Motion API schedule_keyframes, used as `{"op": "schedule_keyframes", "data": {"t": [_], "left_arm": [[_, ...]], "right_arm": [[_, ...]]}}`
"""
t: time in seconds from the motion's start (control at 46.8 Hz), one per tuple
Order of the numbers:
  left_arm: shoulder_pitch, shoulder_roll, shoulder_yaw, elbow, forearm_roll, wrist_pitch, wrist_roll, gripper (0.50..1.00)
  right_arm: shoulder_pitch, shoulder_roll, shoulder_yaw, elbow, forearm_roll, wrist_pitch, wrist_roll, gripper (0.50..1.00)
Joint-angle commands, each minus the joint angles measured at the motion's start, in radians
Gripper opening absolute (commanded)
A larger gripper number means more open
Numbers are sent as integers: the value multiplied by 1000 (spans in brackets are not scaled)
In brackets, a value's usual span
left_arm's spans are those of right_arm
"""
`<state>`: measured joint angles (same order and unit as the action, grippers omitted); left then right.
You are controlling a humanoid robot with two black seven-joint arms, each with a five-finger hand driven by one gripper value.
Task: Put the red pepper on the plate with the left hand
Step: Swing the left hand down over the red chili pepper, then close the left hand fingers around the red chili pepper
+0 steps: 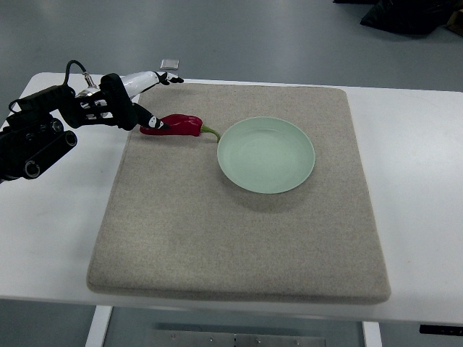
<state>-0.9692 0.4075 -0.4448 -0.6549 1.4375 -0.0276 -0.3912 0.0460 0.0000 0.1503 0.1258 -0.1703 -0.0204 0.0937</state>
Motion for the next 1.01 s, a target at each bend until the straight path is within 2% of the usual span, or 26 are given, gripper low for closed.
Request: {"op": "schedule_keyframes", "data": {"t": [0.0, 0.086, 0.321, 0.492, 0.834, 0.984], "left_arm": [[1, -3, 18, 1, -2, 0, 0, 876], [3, -6, 35, 1, -2, 2, 0, 872], [0, -18, 97, 8, -9, 66, 0, 870], [1, -67, 106, 40, -12, 81, 0, 861], [-3, -85, 106, 47, -14, 81, 0, 786], [-5, -87, 106, 49, -14, 81, 2, 776]], "right_arm": [[0, 0, 0, 0, 0, 0, 1, 932], [0, 0, 0, 0, 0, -1, 0, 932], [0, 0, 0, 0, 0, 0, 0, 932], [0, 0, 0, 0, 0, 0, 0, 932], [0, 0, 0, 0, 0, 0, 0, 932], [0, 0, 0, 0, 0, 0, 0, 932]]}}
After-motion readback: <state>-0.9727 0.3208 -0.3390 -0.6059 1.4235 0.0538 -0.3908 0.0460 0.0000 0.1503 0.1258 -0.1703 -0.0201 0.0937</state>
